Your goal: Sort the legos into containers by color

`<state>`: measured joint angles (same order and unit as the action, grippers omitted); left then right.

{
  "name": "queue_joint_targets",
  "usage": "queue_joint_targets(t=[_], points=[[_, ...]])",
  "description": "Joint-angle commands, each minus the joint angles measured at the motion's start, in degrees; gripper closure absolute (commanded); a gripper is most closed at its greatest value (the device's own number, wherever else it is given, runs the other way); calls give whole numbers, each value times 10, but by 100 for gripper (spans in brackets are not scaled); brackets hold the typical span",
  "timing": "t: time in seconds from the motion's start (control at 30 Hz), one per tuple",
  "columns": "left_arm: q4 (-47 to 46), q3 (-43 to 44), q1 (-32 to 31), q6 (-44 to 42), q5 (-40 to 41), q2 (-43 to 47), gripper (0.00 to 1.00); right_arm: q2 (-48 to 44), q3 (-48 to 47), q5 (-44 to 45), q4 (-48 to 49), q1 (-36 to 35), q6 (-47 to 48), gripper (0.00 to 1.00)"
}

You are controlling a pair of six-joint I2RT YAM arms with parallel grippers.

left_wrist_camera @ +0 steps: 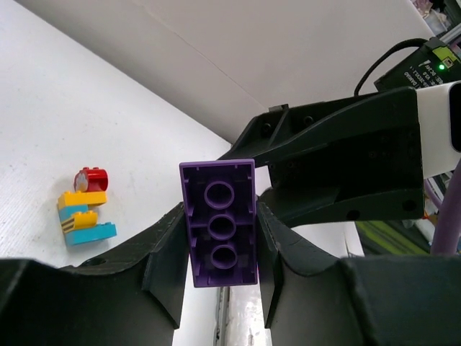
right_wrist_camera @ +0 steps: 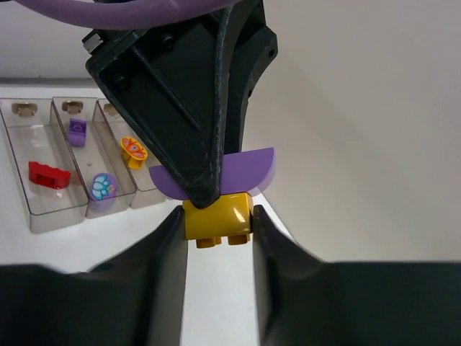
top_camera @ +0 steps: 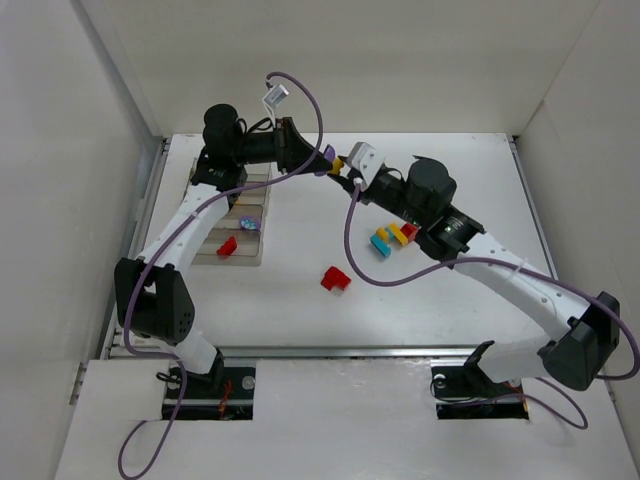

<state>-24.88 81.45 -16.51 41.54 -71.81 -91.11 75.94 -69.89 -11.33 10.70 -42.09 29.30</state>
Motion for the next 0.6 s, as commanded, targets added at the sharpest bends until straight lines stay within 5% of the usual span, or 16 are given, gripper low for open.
queue_joint_targets(t=[0.0, 0.1, 0.57], points=[[-36, 4, -5, -6, -21, 33, 100, 3, -36, -15, 35, -5, -6, 83], [-36, 4, -5, -6, -21, 33, 100, 3, -36, -20, 35, -5, -6, 100], [-36, 42, 126, 19, 12, 3, 100, -65, 84, 76, 19, -5, -24, 100]])
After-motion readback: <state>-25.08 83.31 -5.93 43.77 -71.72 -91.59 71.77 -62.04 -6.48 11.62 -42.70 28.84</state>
